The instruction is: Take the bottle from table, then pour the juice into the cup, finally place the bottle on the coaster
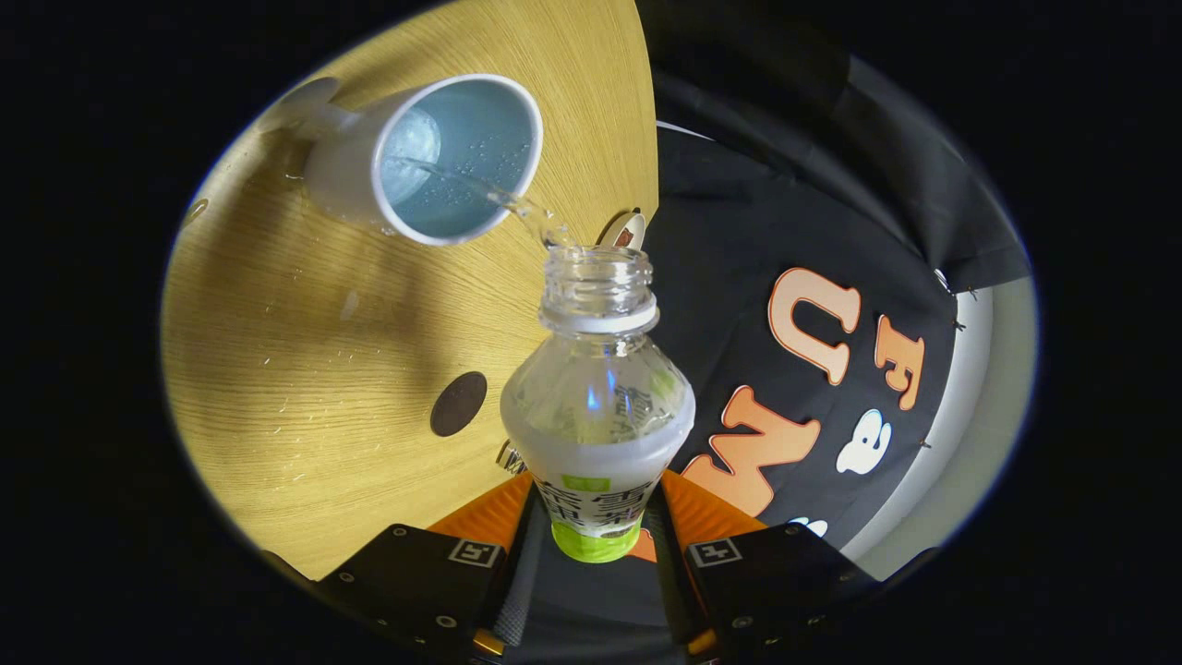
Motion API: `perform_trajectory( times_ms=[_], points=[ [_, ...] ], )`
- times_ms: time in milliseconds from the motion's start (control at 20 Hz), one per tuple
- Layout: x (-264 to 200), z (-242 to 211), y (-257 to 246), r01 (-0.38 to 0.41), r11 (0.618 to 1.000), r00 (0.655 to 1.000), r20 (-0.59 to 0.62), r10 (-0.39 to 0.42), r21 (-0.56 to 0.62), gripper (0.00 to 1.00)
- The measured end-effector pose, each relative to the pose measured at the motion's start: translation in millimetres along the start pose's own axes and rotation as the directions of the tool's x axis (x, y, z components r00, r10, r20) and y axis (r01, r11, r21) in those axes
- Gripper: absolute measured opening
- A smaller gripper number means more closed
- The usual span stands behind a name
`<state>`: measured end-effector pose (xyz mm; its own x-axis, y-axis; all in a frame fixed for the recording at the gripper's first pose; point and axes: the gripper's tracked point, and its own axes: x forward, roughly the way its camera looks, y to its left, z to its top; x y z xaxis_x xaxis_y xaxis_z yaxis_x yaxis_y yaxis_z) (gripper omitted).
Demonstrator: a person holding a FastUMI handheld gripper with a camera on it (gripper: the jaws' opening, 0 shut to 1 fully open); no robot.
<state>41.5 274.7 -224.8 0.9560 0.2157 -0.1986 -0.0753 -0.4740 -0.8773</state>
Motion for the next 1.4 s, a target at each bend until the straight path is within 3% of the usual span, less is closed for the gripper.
perform_trajectory(
  times_ms=[1400],
  points=[
    [4,20,-31,0.006,0.982,0.997,0.074,0.008,-0.189,0.59]
  ],
)
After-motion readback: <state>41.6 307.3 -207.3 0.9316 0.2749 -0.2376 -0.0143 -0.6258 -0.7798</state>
